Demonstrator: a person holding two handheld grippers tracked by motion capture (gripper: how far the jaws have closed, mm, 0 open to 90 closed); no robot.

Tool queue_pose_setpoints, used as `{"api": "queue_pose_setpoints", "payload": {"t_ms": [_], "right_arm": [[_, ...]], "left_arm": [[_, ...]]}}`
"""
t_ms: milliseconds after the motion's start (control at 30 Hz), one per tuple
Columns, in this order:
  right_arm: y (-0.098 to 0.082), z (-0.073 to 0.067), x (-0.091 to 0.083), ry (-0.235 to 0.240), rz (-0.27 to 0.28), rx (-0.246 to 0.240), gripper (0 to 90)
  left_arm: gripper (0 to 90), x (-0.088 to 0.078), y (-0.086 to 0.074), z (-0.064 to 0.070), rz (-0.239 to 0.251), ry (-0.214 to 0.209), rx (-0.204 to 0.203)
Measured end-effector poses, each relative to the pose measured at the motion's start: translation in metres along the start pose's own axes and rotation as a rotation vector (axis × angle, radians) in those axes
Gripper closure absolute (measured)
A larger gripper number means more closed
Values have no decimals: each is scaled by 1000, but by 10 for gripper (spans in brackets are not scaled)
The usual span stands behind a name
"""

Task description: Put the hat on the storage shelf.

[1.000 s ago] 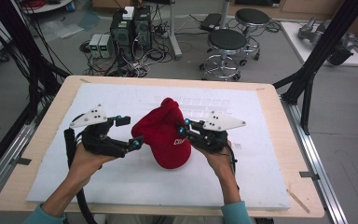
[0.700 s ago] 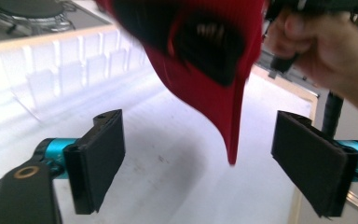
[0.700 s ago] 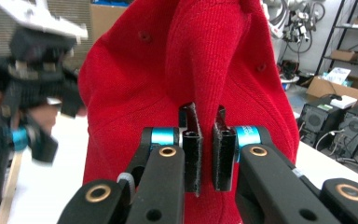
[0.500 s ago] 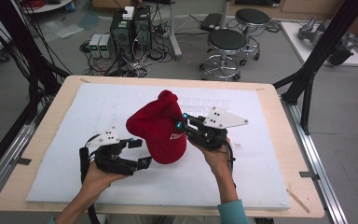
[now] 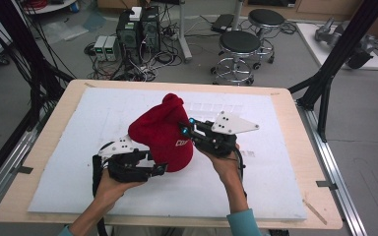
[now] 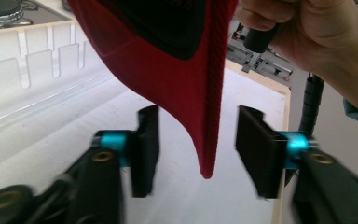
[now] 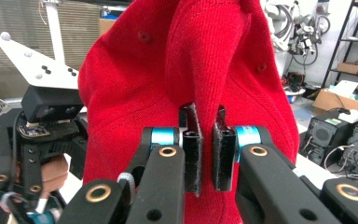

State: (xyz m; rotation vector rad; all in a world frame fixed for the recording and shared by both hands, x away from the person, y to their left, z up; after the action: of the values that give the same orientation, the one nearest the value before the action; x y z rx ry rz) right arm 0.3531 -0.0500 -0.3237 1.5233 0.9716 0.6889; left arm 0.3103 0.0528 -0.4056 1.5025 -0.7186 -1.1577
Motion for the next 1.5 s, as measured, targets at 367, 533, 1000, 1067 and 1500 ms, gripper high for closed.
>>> {"api": "queue_pose_setpoints", "payload": {"t_ms": [367,533,1000,1067,1500], "right_arm": [[2,-6,1,16,22,-6,855],[2,-6,1,19,25,-11,847],[-4,5,-6,-80,-13,23,90],[-10,5,-10,-93,-36,13,4],[-52,31,-66,-256,-93,39,4]], "left_arm": [[849,2,0,0,3,23,14],[852,2,1,0,-1,33,16],[852,-6,0,-9,-25,72,7],[852,-8,3,-11,-15,77,0],[852,-18,38,-45,-10,179,76]]}}
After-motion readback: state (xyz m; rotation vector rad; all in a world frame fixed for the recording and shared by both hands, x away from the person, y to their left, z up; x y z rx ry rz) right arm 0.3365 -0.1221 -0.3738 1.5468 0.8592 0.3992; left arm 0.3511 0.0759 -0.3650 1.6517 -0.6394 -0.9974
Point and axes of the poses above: each handheld gripper's, and its own axes: x roughly forward along the jaws, y roughly out of its top, z roughly to its right, the point moved 10 cm from there along x, roughly forward along the jaws, and after that the axes turned 13 degrees about x, right-handed, at the moved point
